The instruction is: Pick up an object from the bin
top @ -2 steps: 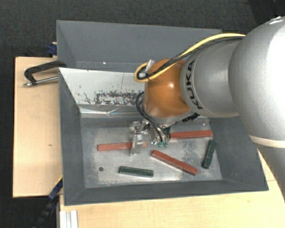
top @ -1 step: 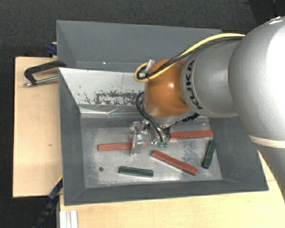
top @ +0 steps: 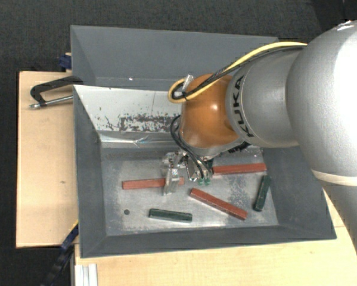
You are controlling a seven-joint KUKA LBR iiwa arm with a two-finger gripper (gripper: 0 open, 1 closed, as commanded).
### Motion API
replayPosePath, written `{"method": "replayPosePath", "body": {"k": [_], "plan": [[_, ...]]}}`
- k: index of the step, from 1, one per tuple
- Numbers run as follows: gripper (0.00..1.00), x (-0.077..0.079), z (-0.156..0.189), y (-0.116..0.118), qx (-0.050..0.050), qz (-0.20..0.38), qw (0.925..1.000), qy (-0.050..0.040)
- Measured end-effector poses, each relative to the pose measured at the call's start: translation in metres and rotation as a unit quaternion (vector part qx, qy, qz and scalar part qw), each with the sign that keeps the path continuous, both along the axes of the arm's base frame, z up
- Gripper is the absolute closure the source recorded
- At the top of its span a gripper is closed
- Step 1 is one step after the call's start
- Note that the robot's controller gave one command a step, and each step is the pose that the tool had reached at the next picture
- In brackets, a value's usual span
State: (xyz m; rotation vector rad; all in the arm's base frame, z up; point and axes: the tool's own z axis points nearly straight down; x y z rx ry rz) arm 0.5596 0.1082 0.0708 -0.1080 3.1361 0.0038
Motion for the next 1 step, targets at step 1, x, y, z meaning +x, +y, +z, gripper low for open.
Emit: {"method": "replayPosePath", "body": {"k": [1], "plan": [[1.0, -0.0212, 0.1387, 0.0074, 0.0, 0.011, 0.9999, -0.0008]]}}
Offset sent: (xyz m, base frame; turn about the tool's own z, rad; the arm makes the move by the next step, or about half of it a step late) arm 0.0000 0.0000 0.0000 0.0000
